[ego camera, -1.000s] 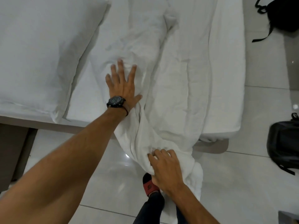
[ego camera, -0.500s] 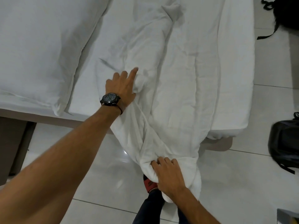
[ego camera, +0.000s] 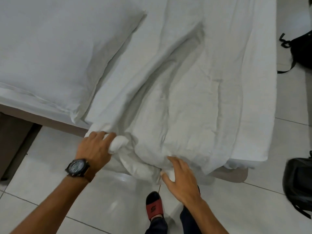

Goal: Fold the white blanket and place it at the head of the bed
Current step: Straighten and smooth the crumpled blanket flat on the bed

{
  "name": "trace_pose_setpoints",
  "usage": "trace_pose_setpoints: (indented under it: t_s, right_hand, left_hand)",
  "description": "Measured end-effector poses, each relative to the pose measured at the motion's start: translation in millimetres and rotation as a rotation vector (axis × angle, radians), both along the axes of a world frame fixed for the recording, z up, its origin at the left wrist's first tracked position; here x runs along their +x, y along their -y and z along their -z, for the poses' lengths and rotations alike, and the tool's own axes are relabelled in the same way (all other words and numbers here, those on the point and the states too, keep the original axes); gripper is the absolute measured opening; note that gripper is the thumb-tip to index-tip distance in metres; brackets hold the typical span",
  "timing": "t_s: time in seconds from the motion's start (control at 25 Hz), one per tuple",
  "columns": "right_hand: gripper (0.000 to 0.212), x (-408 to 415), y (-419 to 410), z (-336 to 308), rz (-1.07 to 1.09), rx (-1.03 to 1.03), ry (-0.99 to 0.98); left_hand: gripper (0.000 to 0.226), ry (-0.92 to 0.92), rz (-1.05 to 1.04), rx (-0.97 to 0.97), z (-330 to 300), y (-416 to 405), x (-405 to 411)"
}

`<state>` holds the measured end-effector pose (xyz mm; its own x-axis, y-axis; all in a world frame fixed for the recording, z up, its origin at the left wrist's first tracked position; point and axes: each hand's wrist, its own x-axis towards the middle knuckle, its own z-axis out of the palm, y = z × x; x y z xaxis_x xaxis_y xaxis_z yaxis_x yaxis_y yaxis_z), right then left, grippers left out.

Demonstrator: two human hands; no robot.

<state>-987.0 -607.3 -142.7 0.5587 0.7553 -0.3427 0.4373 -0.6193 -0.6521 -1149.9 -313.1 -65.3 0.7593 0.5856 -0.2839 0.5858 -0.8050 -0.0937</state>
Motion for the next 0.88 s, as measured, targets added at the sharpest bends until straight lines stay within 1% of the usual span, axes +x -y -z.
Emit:
trace_pose_setpoints:
  t_s: [0.16, 0.28, 0.44, 0.64, 0.76, 0.84, 0.88]
  right_hand:
    - [0.063, 1.9, -4.0, 6.8, 0.053, 0.021, 0.027]
    - [0.06, 2.9, -7.2, 13.8, 0.087, 0.04, 0.084]
    - [0.056, 5.5, -18.2, 19.5, 0.132, 0.048, 0.219]
    - [0.06, 17.2, -36.2, 15.2, 0.138, 0.085, 0.393]
    - [0.065, 38.3, -42.0, 13.3, 0.152, -0.034, 0.461]
    - [0.068, 54.5, -42.0, 12.4, 0.2, -0.149, 0.451]
    - [0.071, 62.8, -40.9, 11.7, 0.24, -0.191, 0.431]
  left_hand:
    - [0.06, -0.046, -0.213, -0.049, 20.0, 7.8, -64.5]
    - [0.059, -0.044, -0.272, -0.101, 38.3, 16.5, -79.4]
    - [0.066, -0.025, -0.211, -0.141, 50.1, 25.7, -58.1]
    - [0.076, -0.04, -0.167, -0.217, 53.2, 27.0, -17.5]
    - [0.078, -0.071, -0.155, -0.231, 49.1, 26.6, -6.9]
    - [0.075, -0.006, -0.124, -0.184, 46.1, 21.0, 0.6]
    - [0.072, 0.055, -0.126, -0.158, 46.1, 14.0, 5.4]
